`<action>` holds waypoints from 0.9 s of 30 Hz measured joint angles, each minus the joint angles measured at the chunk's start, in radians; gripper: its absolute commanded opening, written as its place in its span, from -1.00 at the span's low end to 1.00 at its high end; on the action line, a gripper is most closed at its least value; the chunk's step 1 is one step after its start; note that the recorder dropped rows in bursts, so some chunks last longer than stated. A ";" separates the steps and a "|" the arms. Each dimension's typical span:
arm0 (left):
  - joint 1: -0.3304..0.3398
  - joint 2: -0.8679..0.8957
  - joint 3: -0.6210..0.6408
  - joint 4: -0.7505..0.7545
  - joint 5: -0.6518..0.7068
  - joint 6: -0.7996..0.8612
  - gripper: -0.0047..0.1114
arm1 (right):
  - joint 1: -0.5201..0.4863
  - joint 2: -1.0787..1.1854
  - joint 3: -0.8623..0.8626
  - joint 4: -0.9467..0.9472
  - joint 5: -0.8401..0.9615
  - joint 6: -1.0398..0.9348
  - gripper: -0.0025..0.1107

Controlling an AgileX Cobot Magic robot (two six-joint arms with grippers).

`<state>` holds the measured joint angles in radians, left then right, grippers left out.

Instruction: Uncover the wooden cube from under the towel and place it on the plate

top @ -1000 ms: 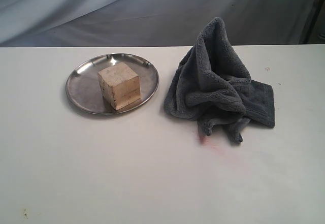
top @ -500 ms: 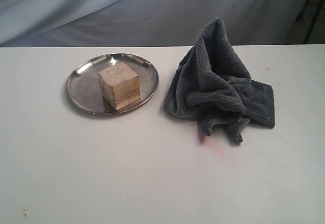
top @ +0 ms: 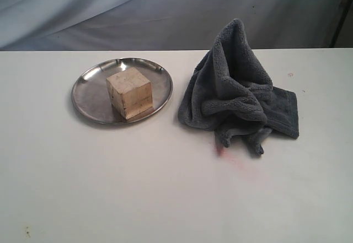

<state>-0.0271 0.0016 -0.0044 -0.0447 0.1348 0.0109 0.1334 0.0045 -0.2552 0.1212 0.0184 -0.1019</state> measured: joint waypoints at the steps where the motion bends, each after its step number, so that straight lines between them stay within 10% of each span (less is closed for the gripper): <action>1: 0.000 0.000 0.000 0.000 0.000 0.000 -0.89 | 0.000 0.000 0.014 0.000 0.006 0.000 0.70; 18: 0.000 0.000 0.000 0.000 0.000 0.000 -0.89 | 0.000 0.000 0.147 0.000 0.090 -0.003 -0.93; 27: 0.000 0.000 0.000 0.000 0.000 0.000 -0.89 | 0.000 0.000 0.235 0.023 0.006 -0.030 -0.96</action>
<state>-0.0271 0.0016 -0.0044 -0.0447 0.1348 0.0109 0.1334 0.0045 -0.0204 0.1438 0.0248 -0.1324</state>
